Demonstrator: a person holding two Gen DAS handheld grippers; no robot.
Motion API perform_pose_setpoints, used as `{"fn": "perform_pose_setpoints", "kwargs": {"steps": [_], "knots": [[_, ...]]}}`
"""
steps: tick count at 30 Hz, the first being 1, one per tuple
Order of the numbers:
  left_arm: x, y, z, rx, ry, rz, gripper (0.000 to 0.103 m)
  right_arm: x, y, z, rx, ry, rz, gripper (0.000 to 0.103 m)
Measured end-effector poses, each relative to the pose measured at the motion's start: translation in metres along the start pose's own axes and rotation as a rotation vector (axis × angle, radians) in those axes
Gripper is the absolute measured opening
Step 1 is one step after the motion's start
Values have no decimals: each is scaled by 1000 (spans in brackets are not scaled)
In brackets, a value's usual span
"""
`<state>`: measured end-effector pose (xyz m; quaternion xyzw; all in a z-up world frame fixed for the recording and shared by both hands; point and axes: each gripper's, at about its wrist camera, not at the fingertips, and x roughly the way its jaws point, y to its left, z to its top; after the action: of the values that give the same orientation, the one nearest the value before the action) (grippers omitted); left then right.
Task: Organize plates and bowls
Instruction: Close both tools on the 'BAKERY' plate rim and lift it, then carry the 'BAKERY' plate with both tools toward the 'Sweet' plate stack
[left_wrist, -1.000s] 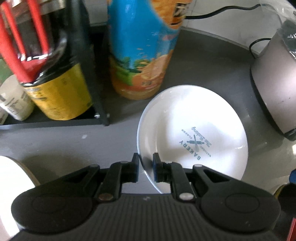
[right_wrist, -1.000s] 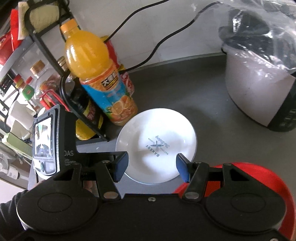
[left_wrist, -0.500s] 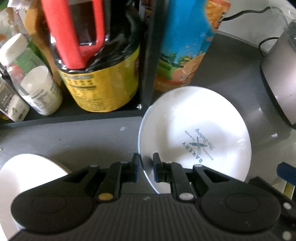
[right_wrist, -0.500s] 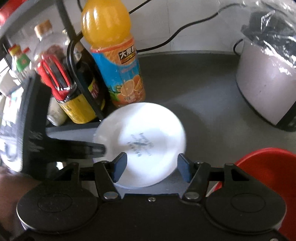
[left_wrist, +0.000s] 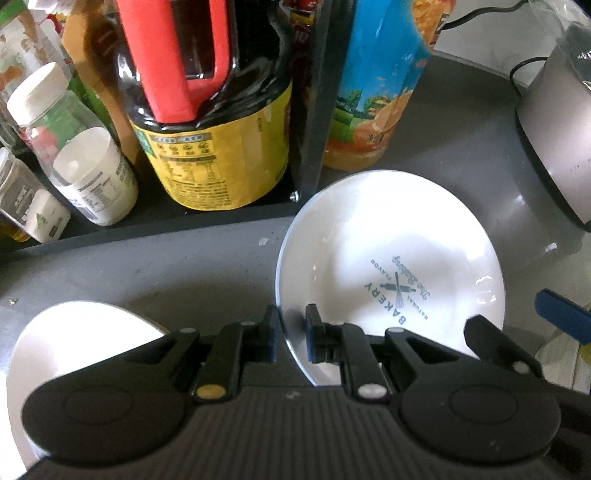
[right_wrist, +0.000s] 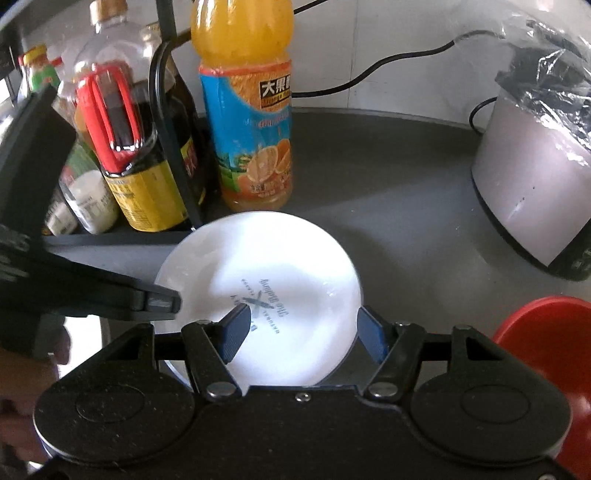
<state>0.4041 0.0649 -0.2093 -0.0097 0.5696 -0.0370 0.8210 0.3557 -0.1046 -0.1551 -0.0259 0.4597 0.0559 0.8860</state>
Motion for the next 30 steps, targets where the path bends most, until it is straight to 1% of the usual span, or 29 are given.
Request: {"fn": "perform_pose_setpoints", "kwargs": {"steps": [3, 7, 13, 17, 23, 25, 27, 30], "knots": [[0, 5, 3, 0, 7, -6, 14, 6, 2, -2, -2, 3, -12, 64], [-1, 3, 0, 47, 2, 21, 14, 15, 6, -5, -6, 18, -25, 64], [-5, 5, 2, 60, 32, 27, 14, 31, 6, -10, 13, 73, -27, 64], [-6, 7, 6, 41, 50, 29, 14, 40, 3, -11, 44, 107, -14, 64], [-10, 13, 2, 22, 19, 19, 14, 52, -4, -13, 88, 140, 5, 64], [-12, 11, -5, 15, 9, 18, 14, 56, -6, -13, 97, 148, 12, 60], [-11, 13, -7, 5, 1, 13, 14, 59, -8, -14, 111, 153, 29, 49], [-12, 15, -9, -10, -9, 4, 13, 60, -10, -16, 120, 141, 35, 46]]}}
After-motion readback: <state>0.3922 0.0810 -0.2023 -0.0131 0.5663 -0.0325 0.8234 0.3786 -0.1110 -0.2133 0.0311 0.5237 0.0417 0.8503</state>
